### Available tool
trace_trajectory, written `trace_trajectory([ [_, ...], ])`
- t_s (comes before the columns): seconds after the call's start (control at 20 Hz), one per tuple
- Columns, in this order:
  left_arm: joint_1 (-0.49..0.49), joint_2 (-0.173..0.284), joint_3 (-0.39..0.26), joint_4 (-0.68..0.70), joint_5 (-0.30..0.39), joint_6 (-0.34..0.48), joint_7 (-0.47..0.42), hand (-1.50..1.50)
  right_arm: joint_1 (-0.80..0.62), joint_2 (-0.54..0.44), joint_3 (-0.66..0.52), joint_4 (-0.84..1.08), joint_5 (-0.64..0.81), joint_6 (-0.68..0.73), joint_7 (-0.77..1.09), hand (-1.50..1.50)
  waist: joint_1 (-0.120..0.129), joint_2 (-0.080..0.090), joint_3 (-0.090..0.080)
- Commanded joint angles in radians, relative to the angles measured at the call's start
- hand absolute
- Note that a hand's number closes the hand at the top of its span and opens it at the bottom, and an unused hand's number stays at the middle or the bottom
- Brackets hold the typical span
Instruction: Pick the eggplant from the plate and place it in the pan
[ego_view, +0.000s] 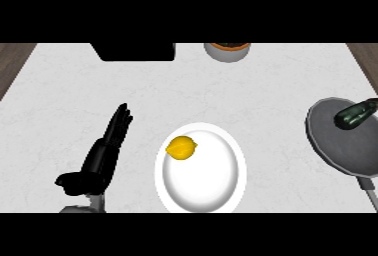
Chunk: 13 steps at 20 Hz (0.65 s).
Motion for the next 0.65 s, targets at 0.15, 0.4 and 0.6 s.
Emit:
trace_trajectory([
  [0.15, 0.005, 0.019, 0.050, 0.024, 0.030, -0.049, -0.038, 0.00, 0.082, 0.032, -0.043, -0.062, 0.046, 0.024, -0.007, -1.50, 0.000, 0.000, 0.000],
  [0.4, -0.037, -0.040, -0.018, 0.034, -0.048, 0.041, -0.013, 0.00, 0.009, 0.010, -0.057, 0.008, 0.098, 0.009, -0.025, -1.50, 0.001, 0.001, 0.000],
  [0.6, -0.016, -0.003, 0.035, 0.012, -0.007, -0.019, 0.001, 0.00, 0.061, 0.090, -0.032, -0.053, 0.191, -0.107, -0.068, -1.50, 0.001, 0.000, 0.000],
])
